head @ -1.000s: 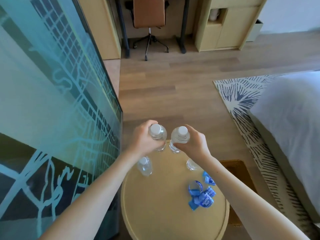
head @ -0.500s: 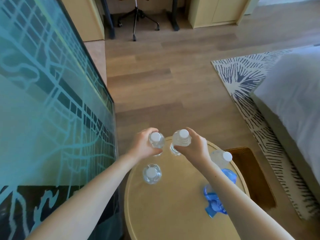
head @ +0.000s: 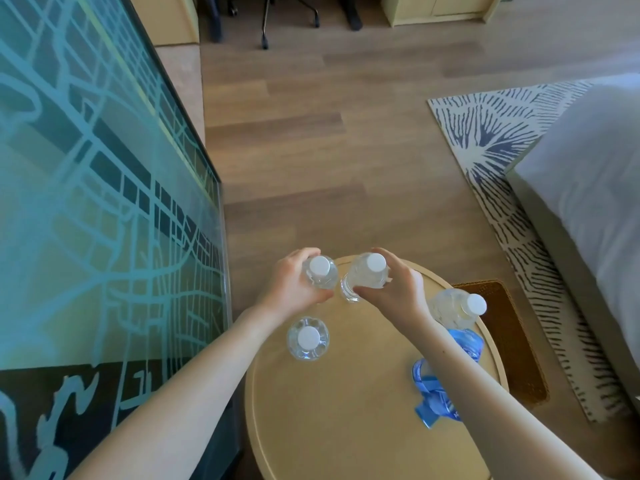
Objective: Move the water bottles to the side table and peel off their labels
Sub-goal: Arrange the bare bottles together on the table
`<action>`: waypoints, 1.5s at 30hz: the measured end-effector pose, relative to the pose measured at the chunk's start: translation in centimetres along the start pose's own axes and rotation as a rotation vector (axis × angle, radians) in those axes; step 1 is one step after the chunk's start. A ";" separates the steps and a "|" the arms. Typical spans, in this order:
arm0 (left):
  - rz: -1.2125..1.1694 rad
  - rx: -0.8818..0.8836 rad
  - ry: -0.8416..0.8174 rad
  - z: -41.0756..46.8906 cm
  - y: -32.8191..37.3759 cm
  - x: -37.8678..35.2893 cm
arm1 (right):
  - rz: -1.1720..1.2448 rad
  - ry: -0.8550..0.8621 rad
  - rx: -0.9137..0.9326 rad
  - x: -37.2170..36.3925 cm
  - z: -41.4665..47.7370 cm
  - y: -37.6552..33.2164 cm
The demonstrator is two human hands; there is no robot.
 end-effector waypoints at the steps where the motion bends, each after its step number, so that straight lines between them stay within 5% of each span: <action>1: 0.004 -0.009 -0.002 0.1 0.1 -0.2 | -0.001 -0.007 -0.001 -0.1 0.1 0.1; 18: 0.005 0.021 -0.077 -1.1 1.2 -0.7 | 0.003 -0.135 0.124 -0.3 -0.3 -0.8; 25: -0.007 -0.013 0.141 -6.5 6.0 6.4 | 0.072 0.006 0.198 5.0 -4.1 -3.6; 31: 0.164 -0.219 0.301 -13.4 13.5 8.3 | -0.059 0.042 0.423 8.0 -11.1 -6.3; 39: 0.412 -0.377 0.238 -20.7 17.4 2.3 | -0.384 -0.015 0.735 7.5 -19.2 -5.0; 45: 0.488 -0.254 0.078 -24.6 14.0 -4.2 | -0.555 -0.123 0.703 6.5 -22.3 0.1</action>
Point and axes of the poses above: each hand's wrist, its own z-axis towards the middle knuckle, its own x-axis out of the back of the hand, y = z × x, the point moved 10 cm from there along z, towards the middle knuckle, and after that the axes turned 7 degrees about -x, right-handed, at the moved point
